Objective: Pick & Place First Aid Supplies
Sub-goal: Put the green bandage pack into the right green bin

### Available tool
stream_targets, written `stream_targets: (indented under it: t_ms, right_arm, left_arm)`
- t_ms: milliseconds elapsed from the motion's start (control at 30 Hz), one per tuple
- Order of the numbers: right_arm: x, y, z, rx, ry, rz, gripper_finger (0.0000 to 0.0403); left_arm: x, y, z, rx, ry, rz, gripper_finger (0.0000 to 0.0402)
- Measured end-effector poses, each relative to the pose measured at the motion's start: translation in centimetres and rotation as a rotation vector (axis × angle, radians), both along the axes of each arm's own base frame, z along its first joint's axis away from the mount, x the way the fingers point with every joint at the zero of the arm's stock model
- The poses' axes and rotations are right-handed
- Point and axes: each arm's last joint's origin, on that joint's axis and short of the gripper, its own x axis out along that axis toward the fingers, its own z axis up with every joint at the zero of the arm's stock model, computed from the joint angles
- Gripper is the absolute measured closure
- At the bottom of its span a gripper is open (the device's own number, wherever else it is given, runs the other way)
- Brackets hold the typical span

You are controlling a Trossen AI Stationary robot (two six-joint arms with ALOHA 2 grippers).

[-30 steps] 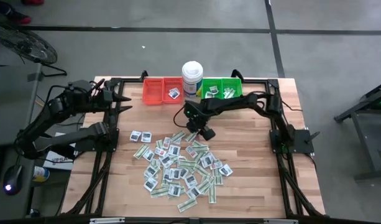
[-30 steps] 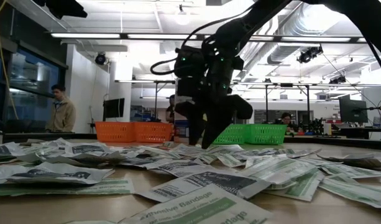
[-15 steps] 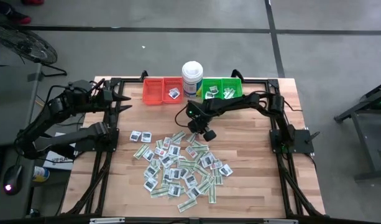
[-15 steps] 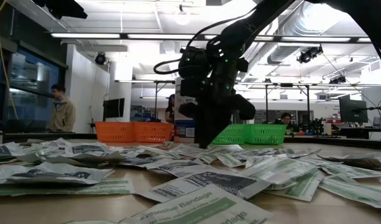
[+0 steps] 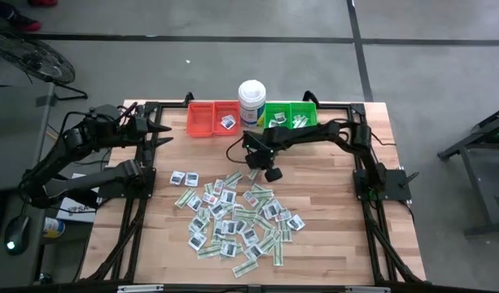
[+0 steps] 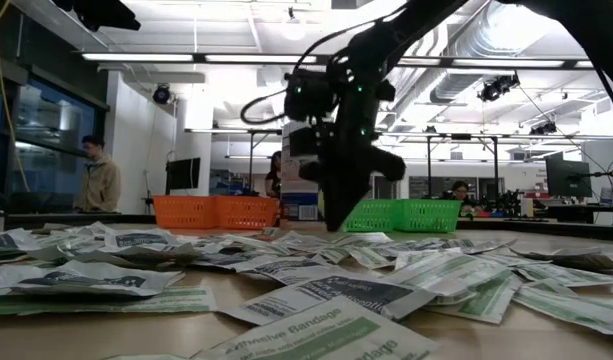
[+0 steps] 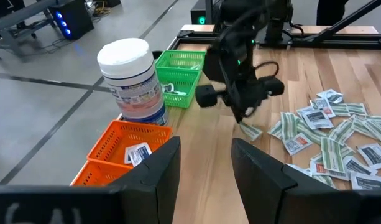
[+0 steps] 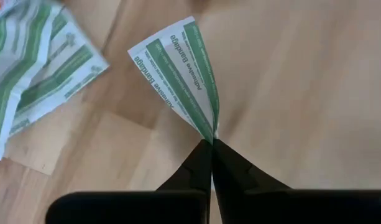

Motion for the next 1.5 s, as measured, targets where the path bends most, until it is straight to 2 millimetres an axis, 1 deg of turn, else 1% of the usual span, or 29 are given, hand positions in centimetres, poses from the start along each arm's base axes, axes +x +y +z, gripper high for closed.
stream_targets:
  t_ms: [100, 233, 367, 467, 567, 700, 900, 1000, 1100, 1267, 1367, 1500]
  right_arm:
    - [-0.5, -0.1, 1.7, -0.018, 0.01, -0.081, 0.0401]
    - [-1.6, -0.5, 3.5, -0.024, 0.04, -0.255, 0.0401]
    - [-3.4, -1.5, 5.8, 0.016, 0.071, -0.471, 0.0402]
    - [-4.8, -2.4, 6.8, 0.047, 0.114, -0.608, 0.0402]
    - [-6.2, -3.4, 7.7, 0.039, 0.154, -0.725, 0.0402]
    - [-8.1, -5.3, 8.0, -0.041, 0.22, -0.84, 0.0402]
    - [-11.6, -8.5, 7.6, -0.05, 0.259, -0.964, 0.0402]
    - [-13.3, -10.2, 7.4, -0.065, 0.251, -1.015, 0.0402]
    - [-14.7, -11.9, 7.1, -0.066, 0.215, -1.048, 0.0402]
    - [-16.1, -14.1, 6.5, -0.038, 0.163, -1.108, 0.0403]
    - [-16.7, -14.9, 6.3, 0.011, 0.123, -1.199, 0.0403]
    - [-17.1, -15.7, 6.4, 0.037, 0.086, -1.319, 0.0403]
  left_arm:
    - [0.0, 0.0, 0.0, 0.0, 0.0, 0.0, 0.0261]
    - [0.0, 0.0, 0.0, 0.0, 0.001, 0.0, 0.0261]
    - [0.0, 0.0, 0.0, 0.0, 0.0, 0.0, 0.0261]
    - [0.0, 0.0, 0.0, 0.001, -0.002, 0.0, 0.0261]
    - [0.0, 0.0, 0.0, 0.004, -0.001, 0.006, 0.0261]
    - [0.0, 0.1, 0.0, 0.008, 0.001, 0.018, 0.0261]
    - [0.0, 0.1, 0.0, 0.01, 0.003, 0.02, 0.0261]
    - [0.0, 0.1, 0.0, 0.011, 0.003, 0.02, 0.0261]
    - [0.0, 0.1, 0.1, 0.014, 0.0, 0.02, 0.0261]
    - [0.0, 0.1, 0.1, 0.015, 0.0, 0.024, 0.0261]
    - [0.0, 0.1, 0.1, 0.015, 0.001, 0.04, 0.0261]
    - [0.0, 0.2, 0.1, 0.012, -0.007, 0.051, 0.0261]
